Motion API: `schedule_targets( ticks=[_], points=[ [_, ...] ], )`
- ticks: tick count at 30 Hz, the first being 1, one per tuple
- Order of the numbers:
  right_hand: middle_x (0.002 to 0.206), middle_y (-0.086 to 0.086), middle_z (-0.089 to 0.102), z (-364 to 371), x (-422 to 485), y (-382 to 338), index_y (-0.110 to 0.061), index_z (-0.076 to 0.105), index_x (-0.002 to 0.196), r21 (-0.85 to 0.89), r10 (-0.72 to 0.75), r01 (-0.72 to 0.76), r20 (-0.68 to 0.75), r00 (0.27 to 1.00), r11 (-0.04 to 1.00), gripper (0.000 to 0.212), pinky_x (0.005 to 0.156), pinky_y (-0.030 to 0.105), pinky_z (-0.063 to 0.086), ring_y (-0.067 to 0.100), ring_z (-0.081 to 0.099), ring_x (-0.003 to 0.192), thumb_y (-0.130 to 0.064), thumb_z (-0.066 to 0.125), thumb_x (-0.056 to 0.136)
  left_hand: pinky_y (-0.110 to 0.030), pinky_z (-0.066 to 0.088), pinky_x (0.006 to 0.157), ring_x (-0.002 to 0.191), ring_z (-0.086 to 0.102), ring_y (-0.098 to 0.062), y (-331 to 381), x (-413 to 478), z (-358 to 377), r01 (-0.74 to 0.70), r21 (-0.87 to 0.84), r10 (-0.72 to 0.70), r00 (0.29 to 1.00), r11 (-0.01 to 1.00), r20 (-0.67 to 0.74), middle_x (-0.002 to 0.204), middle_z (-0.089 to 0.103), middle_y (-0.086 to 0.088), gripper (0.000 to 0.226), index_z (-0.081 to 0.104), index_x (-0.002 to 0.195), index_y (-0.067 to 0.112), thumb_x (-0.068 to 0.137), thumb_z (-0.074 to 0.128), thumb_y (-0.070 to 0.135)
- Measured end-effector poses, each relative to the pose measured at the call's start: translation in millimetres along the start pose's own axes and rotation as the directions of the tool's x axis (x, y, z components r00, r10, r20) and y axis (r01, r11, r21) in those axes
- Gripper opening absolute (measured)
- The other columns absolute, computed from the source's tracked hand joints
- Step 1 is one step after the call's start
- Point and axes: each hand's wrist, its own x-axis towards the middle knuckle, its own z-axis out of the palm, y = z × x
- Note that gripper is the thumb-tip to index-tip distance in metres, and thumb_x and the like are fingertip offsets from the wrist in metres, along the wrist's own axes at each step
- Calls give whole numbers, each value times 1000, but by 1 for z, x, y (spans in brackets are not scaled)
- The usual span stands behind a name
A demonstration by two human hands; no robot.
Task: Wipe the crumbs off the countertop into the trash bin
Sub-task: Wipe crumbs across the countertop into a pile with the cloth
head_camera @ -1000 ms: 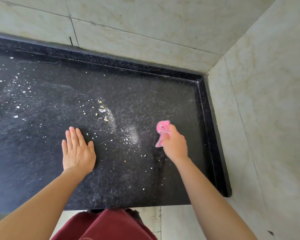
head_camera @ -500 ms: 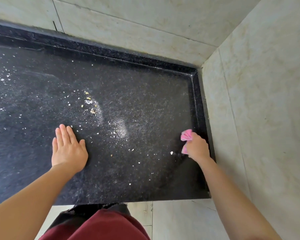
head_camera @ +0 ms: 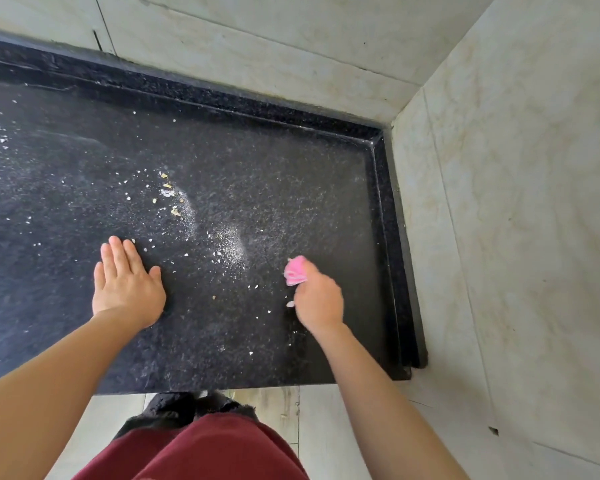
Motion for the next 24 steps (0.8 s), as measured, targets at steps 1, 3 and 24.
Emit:
schedule_targets(
  ticks=[1, 3, 24],
  points=[
    [107, 13, 66, 3, -4, -10, -37, 46, 135, 56, -82, 79, 65, 994, 995, 53, 82, 38, 46, 37, 61, 98, -12, 42, 88, -41, -3, 120, 146, -15, -27, 0, 0, 0, 0, 2, 0, 1000, 1000, 0, 158, -16, -15, 66, -10, 149, 1, 99, 13, 37],
    [109, 9, 66, 0, -6, -16, -38, 42, 137, 114, -162, 152, 81, 983, 982, 51, 86, 41, 48, 34, 60, 100, -17, 38, 91, -41, -3, 120, 146, -15, -27, -1, 0, -1, 1, 6, -1, 1000, 1000, 10, 158, -16, -15, 66, -9, 149, 1, 99, 14, 37],
    [111, 8, 68, 39, -51, -70, -33, 44, 138, 364, -75, 30, 109, 991, 931, 48, 87, 42, 48, 32, 61, 102, -18, 36, 93, -43, 2, 119, 146, -6, -34, -13, 6, -7, -122, 86, 123, 992, 989, -6, 158, -7, -22, 69, -4, 148, -4, 100, 22, 38]
  ],
)
